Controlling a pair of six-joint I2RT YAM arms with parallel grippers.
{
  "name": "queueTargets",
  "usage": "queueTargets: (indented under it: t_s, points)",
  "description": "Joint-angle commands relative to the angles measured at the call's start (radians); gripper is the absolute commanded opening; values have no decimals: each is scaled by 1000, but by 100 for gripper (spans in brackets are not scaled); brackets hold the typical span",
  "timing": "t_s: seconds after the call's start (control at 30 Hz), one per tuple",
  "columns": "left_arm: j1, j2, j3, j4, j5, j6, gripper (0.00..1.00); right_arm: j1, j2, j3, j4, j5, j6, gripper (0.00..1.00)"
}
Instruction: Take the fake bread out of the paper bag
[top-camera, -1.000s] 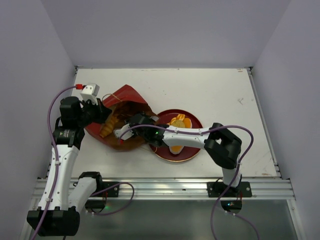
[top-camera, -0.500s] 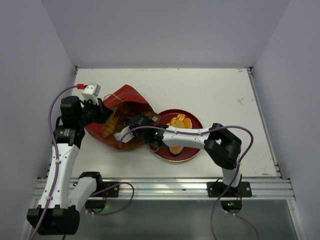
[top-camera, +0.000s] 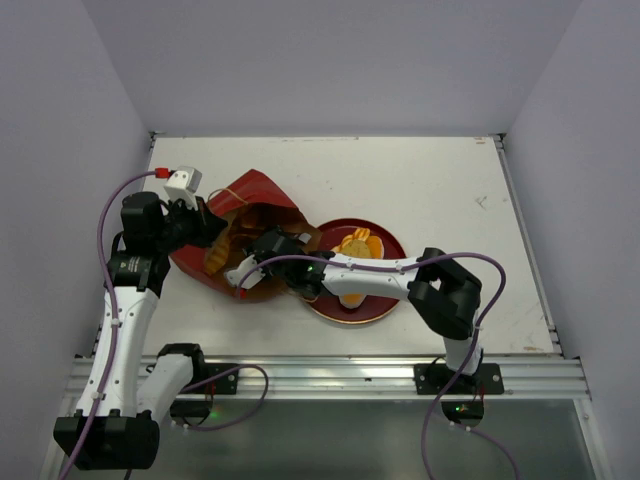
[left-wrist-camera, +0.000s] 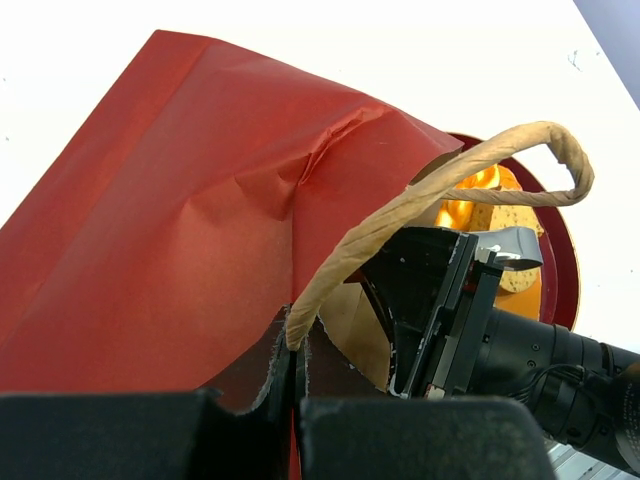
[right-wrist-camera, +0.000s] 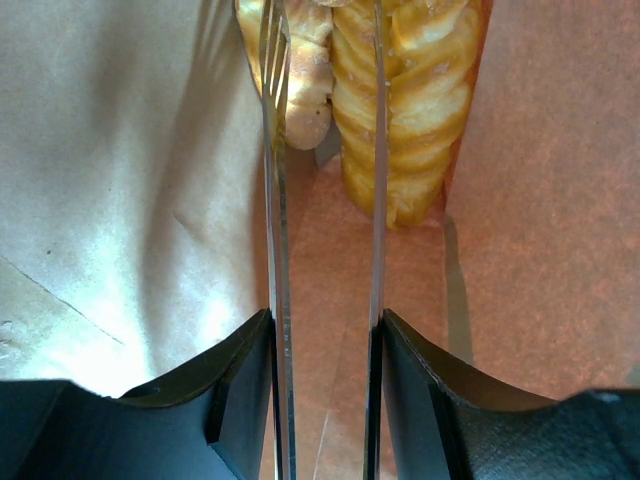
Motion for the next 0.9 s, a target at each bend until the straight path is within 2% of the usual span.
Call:
queueTargets:
  t_s: [0.0, 0.47, 0.67, 0.77, 0.8, 0.83, 0.87]
  points:
    - [8, -4, 36, -3, 36, 7, 0, 9, 4, 3, 40, -7, -38, 48]
    - [8, 5, 44, -4, 45, 7, 0, 21, 28, -12, 60, -23, -81, 50]
    - [8, 8, 48, -6, 45, 7, 0, 23, 50, 8, 42, -26, -69, 47]
    - [8, 8, 48, -6, 44, 8, 0, 23, 54, 23, 16, -29, -44, 36]
    - [8, 8, 50, -6, 44, 8, 0, 23, 55, 26, 8, -32, -35, 31]
    - [8, 7, 50, -9, 42, 10, 0, 23, 51, 29, 2, -35, -20, 21]
    - [8, 7, 50, -11, 39, 10, 0, 21, 50, 28, 2, -32, -12, 18]
